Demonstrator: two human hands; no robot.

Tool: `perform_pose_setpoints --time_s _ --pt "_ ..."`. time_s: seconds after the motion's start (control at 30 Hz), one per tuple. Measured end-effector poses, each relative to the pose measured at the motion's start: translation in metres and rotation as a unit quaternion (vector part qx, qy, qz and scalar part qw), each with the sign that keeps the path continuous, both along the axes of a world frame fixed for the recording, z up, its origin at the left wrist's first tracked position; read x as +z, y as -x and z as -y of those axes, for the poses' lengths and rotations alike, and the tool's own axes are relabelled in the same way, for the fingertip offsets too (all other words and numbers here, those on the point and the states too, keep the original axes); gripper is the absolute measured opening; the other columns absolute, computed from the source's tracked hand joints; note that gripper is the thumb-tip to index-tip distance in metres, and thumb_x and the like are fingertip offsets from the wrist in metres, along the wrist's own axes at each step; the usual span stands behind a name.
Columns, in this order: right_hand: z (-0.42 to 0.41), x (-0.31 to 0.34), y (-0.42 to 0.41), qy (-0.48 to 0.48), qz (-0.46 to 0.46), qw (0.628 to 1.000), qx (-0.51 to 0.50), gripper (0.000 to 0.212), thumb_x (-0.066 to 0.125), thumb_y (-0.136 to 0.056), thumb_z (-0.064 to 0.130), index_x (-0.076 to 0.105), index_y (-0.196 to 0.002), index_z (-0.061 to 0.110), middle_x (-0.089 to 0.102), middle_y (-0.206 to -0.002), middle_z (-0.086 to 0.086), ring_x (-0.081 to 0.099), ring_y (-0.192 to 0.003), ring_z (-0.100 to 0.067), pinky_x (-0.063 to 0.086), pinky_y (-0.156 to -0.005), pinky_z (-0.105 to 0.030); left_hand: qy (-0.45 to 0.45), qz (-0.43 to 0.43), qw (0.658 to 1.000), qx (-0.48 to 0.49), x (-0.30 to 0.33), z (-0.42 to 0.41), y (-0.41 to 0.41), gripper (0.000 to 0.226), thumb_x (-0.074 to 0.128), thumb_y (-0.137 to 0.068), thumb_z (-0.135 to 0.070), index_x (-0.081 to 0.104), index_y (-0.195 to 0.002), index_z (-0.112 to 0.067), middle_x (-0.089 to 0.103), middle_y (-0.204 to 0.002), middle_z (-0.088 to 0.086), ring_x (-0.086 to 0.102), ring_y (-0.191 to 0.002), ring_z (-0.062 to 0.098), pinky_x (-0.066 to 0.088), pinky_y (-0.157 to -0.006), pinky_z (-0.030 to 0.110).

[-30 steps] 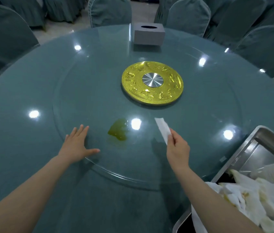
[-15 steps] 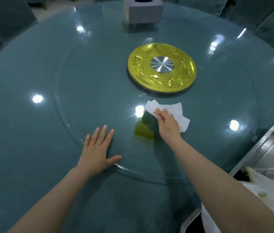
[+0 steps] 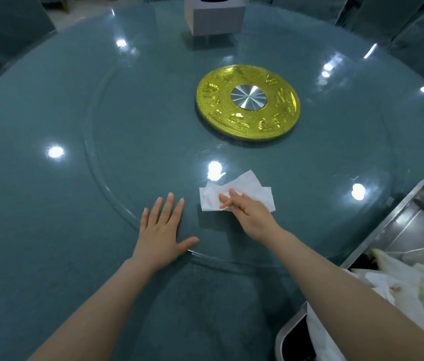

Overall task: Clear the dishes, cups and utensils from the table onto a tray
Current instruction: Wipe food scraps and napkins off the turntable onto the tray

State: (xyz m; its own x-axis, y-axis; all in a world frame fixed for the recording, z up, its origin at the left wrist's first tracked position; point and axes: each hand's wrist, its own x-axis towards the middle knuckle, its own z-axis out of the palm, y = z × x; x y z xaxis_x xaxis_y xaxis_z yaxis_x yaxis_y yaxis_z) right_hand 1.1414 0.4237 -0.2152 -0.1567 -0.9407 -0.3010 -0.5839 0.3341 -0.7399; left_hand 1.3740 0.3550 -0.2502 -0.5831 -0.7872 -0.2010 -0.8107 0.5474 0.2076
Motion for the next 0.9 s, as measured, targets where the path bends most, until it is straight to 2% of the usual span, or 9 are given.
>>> perform_pose_setpoints --time_s 0.1,0.17,0.27,0.33,0.47,0.57,0.67,0.77,0.9 --pt "-0.029 0.002 0.001 -0.008 0.004 1.0 -0.006 0.027 0.039 -0.102 0.02 0.063 -0.112 0.024 0.043 -0.141 0.017 0.022 -0.138 -0.004 0.015 -0.113 -0.02 0.0 -0.007 1.0 0.004 0.002 -0.004 0.003 0.095 0.03 -0.079 -0.078 -0.015 -0.149 -0.033 -0.023 -0.157 -0.005 -0.017 -0.146 0.021 -0.013 -0.114 0.043" --pt "-0.046 0.008 0.002 0.009 0.044 0.997 -0.056 0.027 0.041 -0.101 0.017 0.065 -0.105 0.027 0.055 -0.132 0.016 0.037 -0.132 0.0 0.027 -0.109 -0.019 -0.002 -0.014 1.0 0.006 0.004 -0.007 0.005 0.094 0.033 -0.08 -0.076 -0.012 -0.15 -0.032 -0.018 -0.159 -0.004 -0.015 -0.146 0.021 -0.013 -0.114 0.043" --pt "-0.06 0.022 0.006 0.11 0.089 0.962 -0.235 0.034 0.044 -0.099 0.009 0.065 -0.093 0.034 0.066 -0.1 0.019 0.057 -0.085 0.013 0.042 -0.077 -0.006 -0.004 -0.027 1.0 0.002 0.007 -0.01 0.006 0.092 0.038 -0.081 -0.074 -0.004 -0.151 -0.031 -0.012 -0.16 -0.003 -0.009 -0.147 0.021 -0.01 -0.115 0.043" --pt "-0.064 0.028 0.013 0.172 0.087 0.909 -0.369 0.03 0.046 -0.098 0.009 0.064 -0.089 0.031 0.065 -0.088 0.015 0.057 -0.074 0.007 0.044 -0.068 -0.01 -0.003 -0.032 0.999 -0.006 0.009 -0.01 0.005 0.089 0.04 -0.083 -0.071 0.002 -0.152 -0.031 -0.007 -0.161 -0.003 -0.004 -0.147 0.02 -0.005 -0.116 0.042" --pt "-0.066 0.027 0.029 0.191 0.034 0.839 -0.508 0.017 0.044 -0.098 0.021 0.061 -0.097 0.021 0.064 -0.089 0.005 0.059 -0.086 -0.017 0.049 -0.075 -0.028 -0.006 -0.053 0.998 -0.022 0.014 -0.011 0.005 0.078 0.046 -0.087 -0.06 0.013 -0.152 -0.031 0.002 -0.161 -0.006 0.004 -0.147 0.018 0.004 -0.116 0.037" --pt "-0.06 0.019 0.026 0.129 0.012 0.851 -0.508 0.016 0.042 -0.099 0.023 0.056 -0.104 0.018 0.058 -0.092 0.006 0.057 -0.09 -0.019 0.048 -0.079 -0.036 -0.015 -0.069 0.997 -0.033 0.018 -0.016 0.007 0.074 0.049 -0.088 -0.055 0.017 -0.151 -0.031 0.005 -0.161 -0.007 0.008 -0.147 0.016 0.008 -0.115 0.035" --pt "-0.047 0.009 0.014 0.088 -0.024 0.873 -0.48 0.024 0.037 -0.1 0.022 0.055 -0.111 0.012 0.056 -0.087 0.008 0.052 -0.076 -0.011 0.038 -0.064 -0.022 -0.029 -0.074 0.996 -0.046 0.022 -0.023 0.01 0.073 0.049 -0.089 -0.053 0.016 -0.151 -0.034 0.002 -0.16 -0.011 0.007 -0.146 0.012 0.008 -0.113 0.033" --pt "-0.03 0.004 -0.005 0.092 -0.01 0.883 -0.461 0.025 0.034 -0.101 0.02 0.053 -0.117 0.015 0.062 -0.109 0.002 0.051 -0.082 -0.013 0.031 -0.057 -0.019 -0.091 -0.122 0.987 -0.051 0.027 -0.02 0.011 0.068 0.053 -0.09 -0.045 0.023 -0.15 -0.033 0.009 -0.159 -0.015 0.013 -0.145 0.009 0.01 -0.114 0.028" --pt "0.003 0.0 -0.029 0.061 -0.03 0.918 -0.391 0.029 0.031 -0.098 0.009 0.049 -0.122 0.009 0.053 -0.12 -0.006 0.042 -0.108 -0.022 0.035 -0.092 -0.035 -0.169 -0.229 0.958 0.012 0.038 -0.011 0.009 0.063 0.056 -0.092 -0.028 0.028 -0.149 -0.025 0.021 -0.157 -0.011 0.023 -0.142 0.008 0.014 -0.11 0.018"
